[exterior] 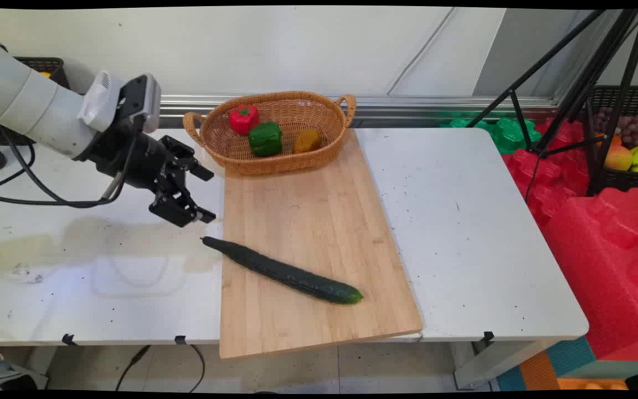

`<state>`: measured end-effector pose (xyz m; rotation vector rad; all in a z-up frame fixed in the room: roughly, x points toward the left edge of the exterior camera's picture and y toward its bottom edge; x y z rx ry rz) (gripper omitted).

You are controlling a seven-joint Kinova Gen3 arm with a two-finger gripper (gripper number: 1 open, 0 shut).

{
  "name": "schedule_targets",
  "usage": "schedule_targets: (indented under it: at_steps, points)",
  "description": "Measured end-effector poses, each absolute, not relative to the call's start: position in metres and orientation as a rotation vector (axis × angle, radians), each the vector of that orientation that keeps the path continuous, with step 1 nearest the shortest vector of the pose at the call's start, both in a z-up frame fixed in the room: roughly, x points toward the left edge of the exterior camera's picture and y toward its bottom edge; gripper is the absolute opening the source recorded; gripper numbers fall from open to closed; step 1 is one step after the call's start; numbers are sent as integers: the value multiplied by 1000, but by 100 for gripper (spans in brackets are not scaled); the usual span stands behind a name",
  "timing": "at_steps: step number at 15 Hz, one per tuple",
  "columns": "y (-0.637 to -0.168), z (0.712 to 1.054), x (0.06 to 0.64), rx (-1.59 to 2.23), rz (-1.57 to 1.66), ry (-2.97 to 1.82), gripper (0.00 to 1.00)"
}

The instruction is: Pick up the potato from the vegetable basket

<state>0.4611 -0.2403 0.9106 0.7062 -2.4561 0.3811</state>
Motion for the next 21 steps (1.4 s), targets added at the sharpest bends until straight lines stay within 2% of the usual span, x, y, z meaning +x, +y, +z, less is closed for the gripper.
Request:
schedule_targets:
  at_steps: [8,15,21]
  points:
    - [-270,936,466,834,473,-2339,100]
    - [-341,960,449,971,593,-2227,100]
    - [-403,954,427,1038,667,-2236,100]
